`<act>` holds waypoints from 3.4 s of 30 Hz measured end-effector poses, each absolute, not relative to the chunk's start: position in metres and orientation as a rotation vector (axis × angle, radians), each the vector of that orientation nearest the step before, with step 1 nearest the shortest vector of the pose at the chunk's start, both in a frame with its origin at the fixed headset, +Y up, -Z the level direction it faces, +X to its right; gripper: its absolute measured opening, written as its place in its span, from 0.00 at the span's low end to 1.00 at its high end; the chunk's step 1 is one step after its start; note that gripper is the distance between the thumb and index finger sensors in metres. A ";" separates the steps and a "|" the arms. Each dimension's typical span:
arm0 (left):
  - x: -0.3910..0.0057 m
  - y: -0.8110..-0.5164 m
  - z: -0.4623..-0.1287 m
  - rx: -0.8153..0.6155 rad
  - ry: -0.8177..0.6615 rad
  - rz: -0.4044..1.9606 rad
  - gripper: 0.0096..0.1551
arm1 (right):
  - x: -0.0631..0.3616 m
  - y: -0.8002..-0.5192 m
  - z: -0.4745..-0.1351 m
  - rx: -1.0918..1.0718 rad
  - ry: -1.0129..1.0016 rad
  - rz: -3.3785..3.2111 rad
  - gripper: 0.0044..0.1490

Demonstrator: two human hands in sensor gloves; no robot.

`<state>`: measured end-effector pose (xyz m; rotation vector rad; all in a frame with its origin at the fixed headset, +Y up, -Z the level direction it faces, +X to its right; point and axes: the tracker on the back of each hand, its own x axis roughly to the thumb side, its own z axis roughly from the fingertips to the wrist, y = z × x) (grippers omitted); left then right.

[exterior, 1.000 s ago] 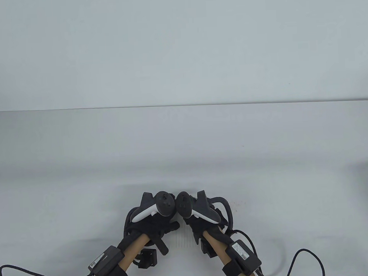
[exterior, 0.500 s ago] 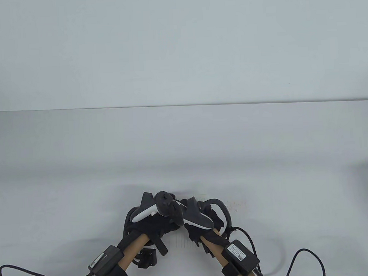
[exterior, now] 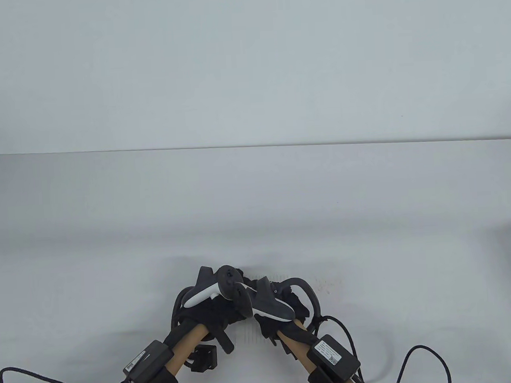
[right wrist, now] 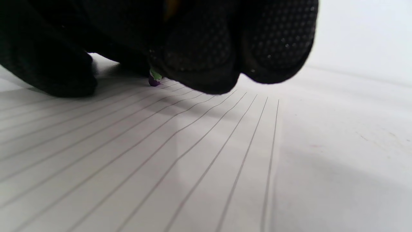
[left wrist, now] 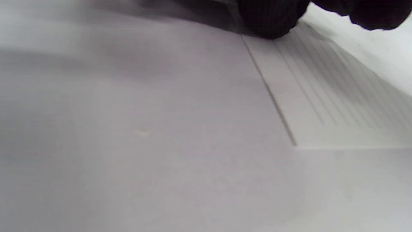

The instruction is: Apply wax crayon on paper

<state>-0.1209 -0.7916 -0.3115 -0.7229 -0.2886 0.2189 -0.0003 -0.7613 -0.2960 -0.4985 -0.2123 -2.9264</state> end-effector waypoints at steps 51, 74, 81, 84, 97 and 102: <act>-0.123 -0.793 -0.311 -0.756 -0.291 0.251 0.44 | 0.010 -0.760 -0.309 -0.455 -0.327 -3.067 0.25; -0.123 -0.794 -0.312 -0.755 -0.290 0.249 0.44 | 0.023 -0.751 -0.308 -0.362 -0.324 -2.821 0.24; -0.123 -0.794 -0.312 -0.755 -0.289 0.250 0.44 | 0.042 -0.749 -0.309 -0.301 -0.333 -2.875 0.24; -0.123 -0.794 -0.311 -0.755 -0.289 0.252 0.44 | 0.047 -0.749 -0.309 -0.289 -0.326 -2.890 0.24; -0.107 -0.780 -0.308 -0.580 -0.390 0.286 0.46 | 0.068 -0.754 -0.310 -0.272 -0.388 -3.054 0.24; -0.078 -0.788 -0.316 -0.723 -0.445 0.329 0.45 | 0.072 -0.756 -0.311 -0.283 -0.412 -3.085 0.24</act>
